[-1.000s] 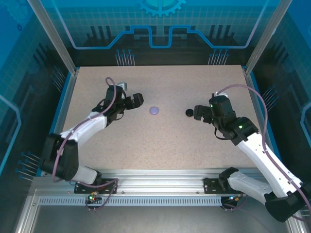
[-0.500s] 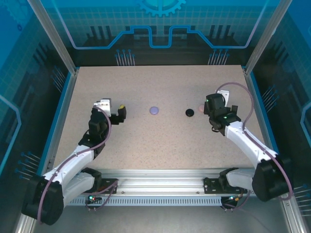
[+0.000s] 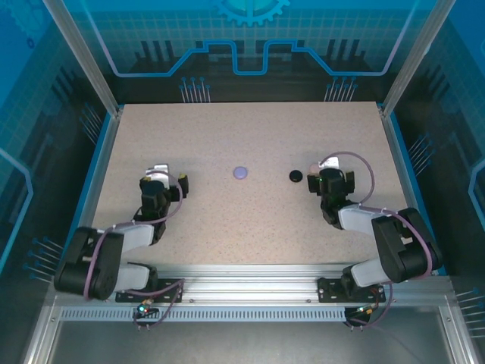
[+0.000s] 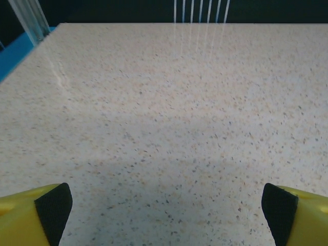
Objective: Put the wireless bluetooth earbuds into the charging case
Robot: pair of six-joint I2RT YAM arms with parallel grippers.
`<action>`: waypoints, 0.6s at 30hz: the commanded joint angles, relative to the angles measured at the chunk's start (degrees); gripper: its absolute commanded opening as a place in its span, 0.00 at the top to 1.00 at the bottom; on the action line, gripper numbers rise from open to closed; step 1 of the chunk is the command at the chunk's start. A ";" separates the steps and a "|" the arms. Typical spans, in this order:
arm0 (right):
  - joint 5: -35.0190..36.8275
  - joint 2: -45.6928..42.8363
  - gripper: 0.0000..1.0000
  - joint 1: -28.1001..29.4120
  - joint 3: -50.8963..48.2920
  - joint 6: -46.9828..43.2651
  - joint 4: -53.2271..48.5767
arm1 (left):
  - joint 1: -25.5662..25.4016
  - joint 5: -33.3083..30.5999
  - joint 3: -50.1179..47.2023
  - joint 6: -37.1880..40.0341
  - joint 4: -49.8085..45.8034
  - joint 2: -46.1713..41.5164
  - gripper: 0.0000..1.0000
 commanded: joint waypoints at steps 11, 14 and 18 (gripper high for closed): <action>-19.71 3.73 0.00 -10.47 -0.88 2.16 13.10 | 5.04 11.97 8.19 -0.12 0.49 10.02 0.01; -19.39 3.36 0.00 -10.16 -0.70 2.28 11.94 | 5.86 13.49 8.58 -0.67 -0.27 10.08 0.01; -18.96 3.48 0.00 -9.90 -0.90 2.04 12.50 | 7.46 16.56 8.64 -1.56 -0.23 10.05 0.01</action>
